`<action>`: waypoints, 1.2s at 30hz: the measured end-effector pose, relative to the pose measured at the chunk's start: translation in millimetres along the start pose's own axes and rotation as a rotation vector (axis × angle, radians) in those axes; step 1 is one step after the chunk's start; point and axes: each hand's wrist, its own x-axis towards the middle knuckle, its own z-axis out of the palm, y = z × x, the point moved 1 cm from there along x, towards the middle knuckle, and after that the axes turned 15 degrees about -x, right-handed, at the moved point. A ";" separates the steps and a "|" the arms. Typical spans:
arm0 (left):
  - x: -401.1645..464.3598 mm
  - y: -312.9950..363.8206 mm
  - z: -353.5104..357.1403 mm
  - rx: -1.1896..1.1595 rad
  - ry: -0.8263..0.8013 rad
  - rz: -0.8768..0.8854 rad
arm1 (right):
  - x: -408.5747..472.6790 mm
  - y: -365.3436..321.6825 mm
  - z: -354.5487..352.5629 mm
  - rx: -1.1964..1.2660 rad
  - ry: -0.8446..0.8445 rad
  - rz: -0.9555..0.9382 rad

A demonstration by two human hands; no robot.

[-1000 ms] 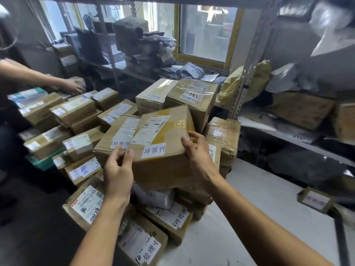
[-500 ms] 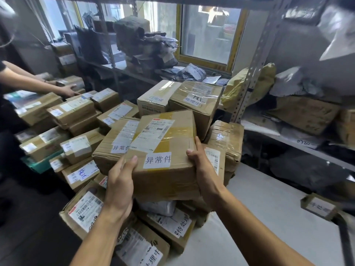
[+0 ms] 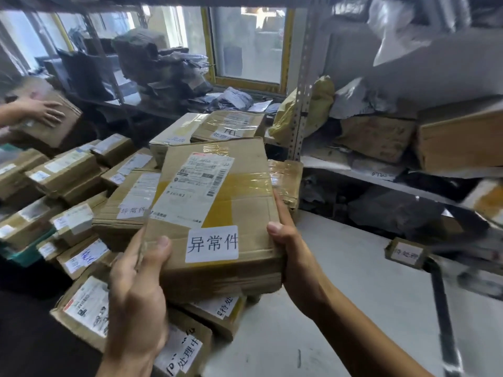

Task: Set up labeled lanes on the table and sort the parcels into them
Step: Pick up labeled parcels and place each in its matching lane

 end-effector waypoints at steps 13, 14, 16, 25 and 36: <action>-154.9 -105.0 213.6 -0.059 -0.289 -0.193 | -243.0 6.5 -225.4 0.014 0.476 -0.025; -173.7 -115.5 232.0 -0.061 -0.324 -0.225 | -268.7 8.7 -242.5 0.021 0.511 -0.020; -213.4 -134.8 264.5 -0.074 -0.408 -0.303 | -319.6 13.8 -273.3 0.052 0.602 0.010; -362.4 -193.7 365.3 -0.105 -0.728 -0.626 | -505.3 40.0 -355.8 0.088 0.916 0.078; -446.1 -226.6 433.7 -0.072 -0.985 -0.890 | -606.4 35.9 -409.1 0.039 1.149 0.228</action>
